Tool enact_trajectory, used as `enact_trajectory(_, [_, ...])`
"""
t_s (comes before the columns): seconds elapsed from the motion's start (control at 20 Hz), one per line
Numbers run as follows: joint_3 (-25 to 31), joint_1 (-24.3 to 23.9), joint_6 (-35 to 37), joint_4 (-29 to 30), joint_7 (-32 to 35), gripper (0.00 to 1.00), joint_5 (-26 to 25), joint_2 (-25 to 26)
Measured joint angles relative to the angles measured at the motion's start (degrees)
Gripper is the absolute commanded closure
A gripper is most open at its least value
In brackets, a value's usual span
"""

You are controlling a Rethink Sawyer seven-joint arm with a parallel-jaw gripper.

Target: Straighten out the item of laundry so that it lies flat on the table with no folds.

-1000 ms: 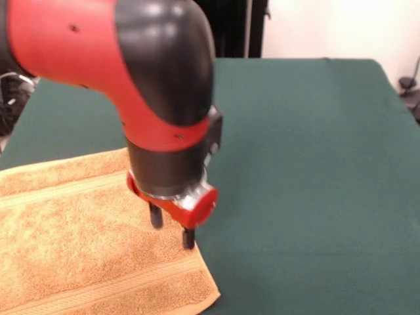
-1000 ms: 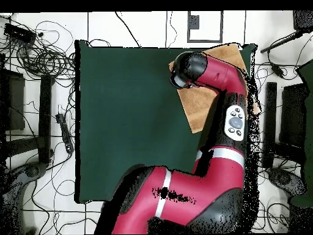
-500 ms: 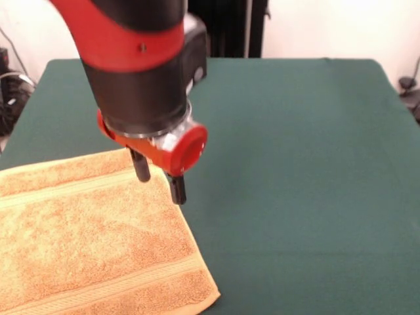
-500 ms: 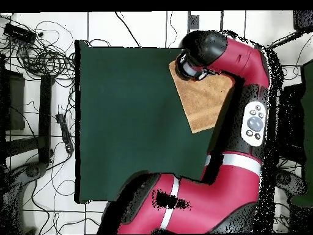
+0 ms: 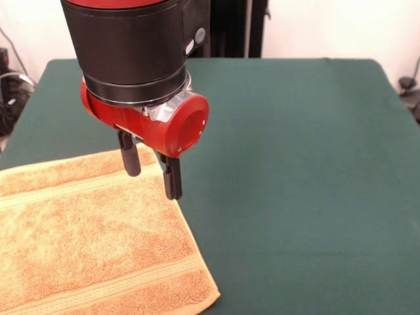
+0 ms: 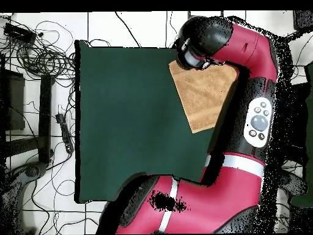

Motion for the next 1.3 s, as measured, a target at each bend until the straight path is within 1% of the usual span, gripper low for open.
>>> enact_trajectory(0.45, [1.4, -0.5, -4.3, 0.1, 0.0, 0.0, -0.4, 0.1])
enact_trajectory(0.7, [2.2, -1.7, -6.5, 0.1, 0.0, 0.0, -1.5, 0.4])
enact_trajectory(0.95, [4.2, -4.9, -8.6, 0.1, -0.4, 0.0, -4.6, 1.1])
enact_trajectory(1.3, [5.7, -7.8, -10.0, 0.2, -2.9, 0.0, -6.5, 2.4])
